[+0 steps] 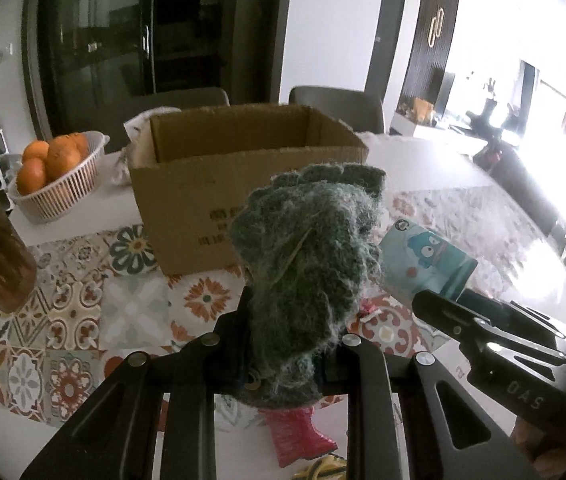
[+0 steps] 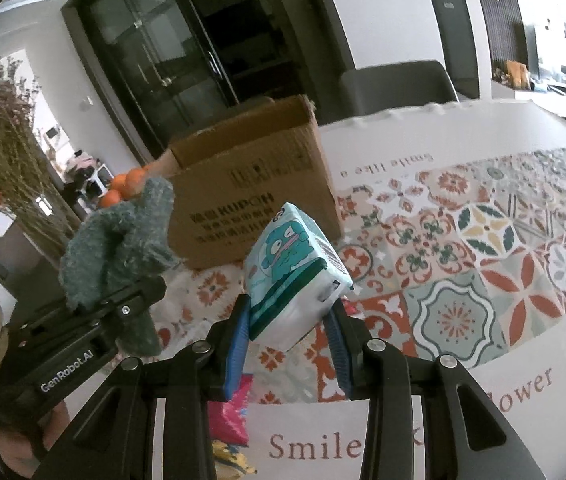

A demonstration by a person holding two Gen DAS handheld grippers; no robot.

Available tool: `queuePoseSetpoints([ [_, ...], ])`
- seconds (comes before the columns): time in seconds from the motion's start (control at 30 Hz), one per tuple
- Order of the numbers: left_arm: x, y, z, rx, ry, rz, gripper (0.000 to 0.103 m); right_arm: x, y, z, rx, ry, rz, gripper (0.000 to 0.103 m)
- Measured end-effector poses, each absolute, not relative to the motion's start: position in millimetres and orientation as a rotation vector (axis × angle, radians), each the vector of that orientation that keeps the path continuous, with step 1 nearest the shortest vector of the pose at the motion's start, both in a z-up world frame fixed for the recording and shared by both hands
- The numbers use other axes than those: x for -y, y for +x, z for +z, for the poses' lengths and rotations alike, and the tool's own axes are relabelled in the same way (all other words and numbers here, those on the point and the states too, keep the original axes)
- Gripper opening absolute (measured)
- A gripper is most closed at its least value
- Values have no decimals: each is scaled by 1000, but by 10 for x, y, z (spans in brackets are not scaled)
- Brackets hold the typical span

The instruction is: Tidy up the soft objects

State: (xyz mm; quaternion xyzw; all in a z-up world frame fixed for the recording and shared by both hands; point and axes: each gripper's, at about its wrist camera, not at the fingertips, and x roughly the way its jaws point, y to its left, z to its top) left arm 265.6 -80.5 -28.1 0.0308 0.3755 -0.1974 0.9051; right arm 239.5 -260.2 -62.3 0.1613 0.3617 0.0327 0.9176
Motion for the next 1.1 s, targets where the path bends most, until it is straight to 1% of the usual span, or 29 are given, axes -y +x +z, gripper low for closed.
queuePoseSetpoints([
  [0.57,610,2745,219,-663,19,-362,24,2462,2540,-104,-613,285,118,38],
  [1.1,607,3166,552,-595,29,-335,24,2426,2962,296,-530,226,158,38],
])
